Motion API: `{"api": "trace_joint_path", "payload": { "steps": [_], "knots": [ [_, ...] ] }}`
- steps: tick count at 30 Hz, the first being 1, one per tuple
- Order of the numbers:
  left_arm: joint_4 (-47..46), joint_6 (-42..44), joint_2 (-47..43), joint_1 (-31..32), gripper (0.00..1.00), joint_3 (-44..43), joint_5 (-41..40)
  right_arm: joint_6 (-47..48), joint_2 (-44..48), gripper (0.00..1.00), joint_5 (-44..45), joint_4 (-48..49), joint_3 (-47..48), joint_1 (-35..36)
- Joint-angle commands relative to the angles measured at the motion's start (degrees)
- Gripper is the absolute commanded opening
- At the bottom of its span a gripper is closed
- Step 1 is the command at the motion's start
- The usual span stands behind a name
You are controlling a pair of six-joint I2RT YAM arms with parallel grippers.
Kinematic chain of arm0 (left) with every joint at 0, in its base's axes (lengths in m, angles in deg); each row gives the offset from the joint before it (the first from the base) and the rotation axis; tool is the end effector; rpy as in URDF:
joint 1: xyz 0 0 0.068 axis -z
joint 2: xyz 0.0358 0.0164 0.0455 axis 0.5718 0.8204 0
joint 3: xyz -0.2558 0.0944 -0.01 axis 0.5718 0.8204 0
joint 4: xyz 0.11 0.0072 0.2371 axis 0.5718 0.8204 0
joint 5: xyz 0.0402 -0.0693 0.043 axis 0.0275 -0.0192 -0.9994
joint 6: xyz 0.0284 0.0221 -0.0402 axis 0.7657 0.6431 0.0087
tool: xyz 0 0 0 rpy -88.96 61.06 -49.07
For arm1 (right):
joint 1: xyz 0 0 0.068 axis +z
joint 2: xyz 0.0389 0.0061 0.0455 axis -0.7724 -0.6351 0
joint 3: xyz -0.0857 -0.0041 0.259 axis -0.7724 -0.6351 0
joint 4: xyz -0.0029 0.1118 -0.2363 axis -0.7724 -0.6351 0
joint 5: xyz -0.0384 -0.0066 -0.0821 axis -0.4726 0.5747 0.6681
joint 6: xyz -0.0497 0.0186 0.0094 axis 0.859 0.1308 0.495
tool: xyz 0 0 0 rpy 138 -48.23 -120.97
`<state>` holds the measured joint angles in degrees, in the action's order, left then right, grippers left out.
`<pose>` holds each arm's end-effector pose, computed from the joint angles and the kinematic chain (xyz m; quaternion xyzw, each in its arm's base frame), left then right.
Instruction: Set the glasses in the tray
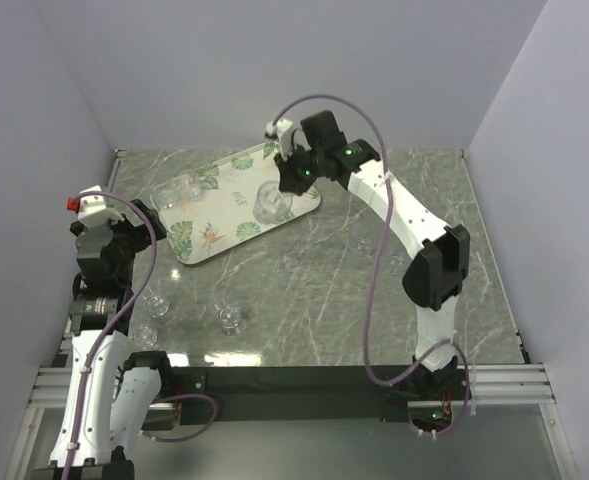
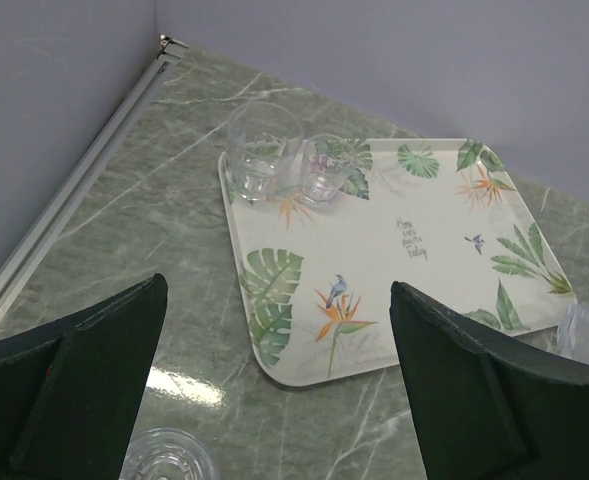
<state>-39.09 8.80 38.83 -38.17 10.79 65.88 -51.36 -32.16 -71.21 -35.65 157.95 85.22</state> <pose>0.1520 0.0143 0.3428 -0.1918 0.7329 -0.0258 0.6523 0.3519 0.2601 0.3556 -0.4777 0.7607 0.2333 0.3724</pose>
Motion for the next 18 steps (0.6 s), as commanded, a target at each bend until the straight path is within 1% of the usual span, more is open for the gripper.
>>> {"api": "trace_joint_path", "payload": {
  "steps": [1,2,3,5,6,8,9,12,15,18],
  "knots": [
    [-2.06,0.26,0.6,0.21,1.0,0.16,-1.7,-16.21,-5.04,0.0,1.89,5.45,9.69,-1.96],
    [-2.06,0.35,0.6,0.21,0.99,0.33,-1.88,-18.17,-5.49,0.0,7.04,7.04,10.33,-1.87],
    [-2.15,0.35,0.95,0.13,0.99,0.24,-2.23,-22.28,-6.89,0.0,11.53,9.58,11.91,-1.96],
    [-2.24,0.53,1.13,0.21,0.99,0.33,-2.5,-26.17,-8.39,0.0,16.39,11.53,13.67,-1.96],
    [-2.24,0.53,1.56,0.13,1.0,0.24,-2.58,-29.67,-9.27,0.0,18.68,13.1,15.59,-1.96],
    [-2.15,0.62,2.09,0.13,0.99,0.24,-2.94,-32.68,-12.08,0.0,22.81,14.34,17.8,-2.05],
    [-2.15,0.7,2.53,0.21,0.99,0.24,-3.02,-34.17,-13.13,0.0,26.74,14.7,19.03,-2.13],
    [-2.15,0.88,3.32,0.04,0.99,0.07,-3.73,-39.96,-16.74,0.0,29.32,16.27,22.73,-3.01],
    [-2.15,1.14,3.94,0.04,0.99,0.15,-4.17,-45.15,-19.2,0.0,29.07,17.16,23.78,-4.59],
    [-2.15,1.14,4.29,-0.05,0.99,0.07,-4.43,-48.41,-22.37,0.0,28.45,17.34,25.8,-6.79]
  ]
}}
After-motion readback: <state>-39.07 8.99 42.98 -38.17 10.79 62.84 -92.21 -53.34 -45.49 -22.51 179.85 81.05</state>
